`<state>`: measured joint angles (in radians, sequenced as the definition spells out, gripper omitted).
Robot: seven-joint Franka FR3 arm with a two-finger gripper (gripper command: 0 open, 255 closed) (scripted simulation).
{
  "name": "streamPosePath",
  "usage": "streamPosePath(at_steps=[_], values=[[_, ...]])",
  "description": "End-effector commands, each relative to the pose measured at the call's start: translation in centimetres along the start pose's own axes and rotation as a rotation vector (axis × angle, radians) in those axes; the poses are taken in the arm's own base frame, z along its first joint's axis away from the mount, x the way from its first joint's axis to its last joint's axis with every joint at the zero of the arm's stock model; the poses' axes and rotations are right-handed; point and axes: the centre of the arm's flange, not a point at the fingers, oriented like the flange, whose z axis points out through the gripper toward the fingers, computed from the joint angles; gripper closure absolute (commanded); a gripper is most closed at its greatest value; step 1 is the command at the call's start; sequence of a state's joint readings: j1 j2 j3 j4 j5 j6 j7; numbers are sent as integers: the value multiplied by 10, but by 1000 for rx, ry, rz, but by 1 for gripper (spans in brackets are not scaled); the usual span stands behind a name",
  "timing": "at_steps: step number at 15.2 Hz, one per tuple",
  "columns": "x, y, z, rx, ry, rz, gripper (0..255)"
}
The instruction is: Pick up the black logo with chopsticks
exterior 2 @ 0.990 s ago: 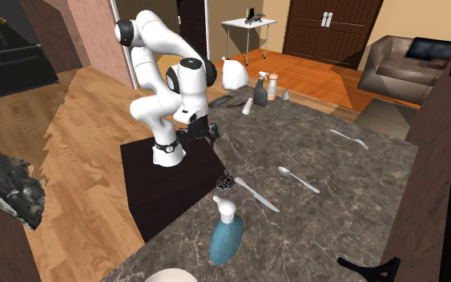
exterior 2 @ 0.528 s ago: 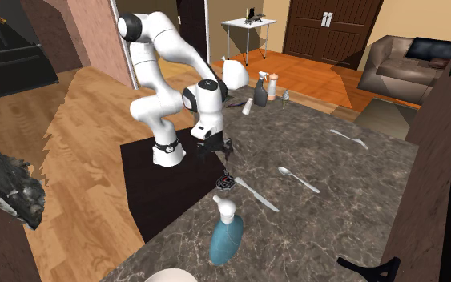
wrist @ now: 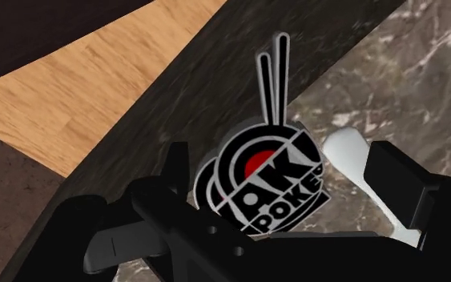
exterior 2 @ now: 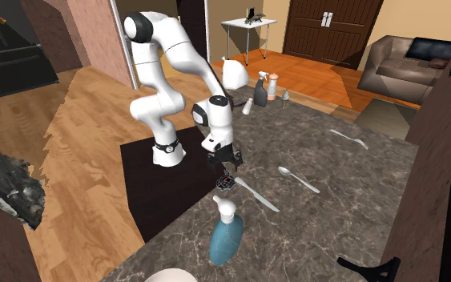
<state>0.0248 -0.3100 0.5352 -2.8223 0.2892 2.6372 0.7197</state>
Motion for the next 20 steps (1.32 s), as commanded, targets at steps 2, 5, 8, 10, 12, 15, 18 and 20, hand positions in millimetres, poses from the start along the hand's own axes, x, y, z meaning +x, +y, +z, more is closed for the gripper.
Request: streamPosePath(at_steps=[2, 5, 8, 10, 12, 15, 18, 20], values=[[0, -2, 19, 2, 0, 2, 0], [-1, -1, 32, 2, 0, 2, 0], [0, -2, 32, 3, 0, 2, 255], [0, -1, 32, 3, 0, 2, 255], [-1, -1, 32, 3, 0, 2, 255], [-1, -2, 32, 3, 0, 2, 255], [0, -2, 22, 2, 0, 2, 255], [1, -3, 11, 2, 0, 2, 255]])
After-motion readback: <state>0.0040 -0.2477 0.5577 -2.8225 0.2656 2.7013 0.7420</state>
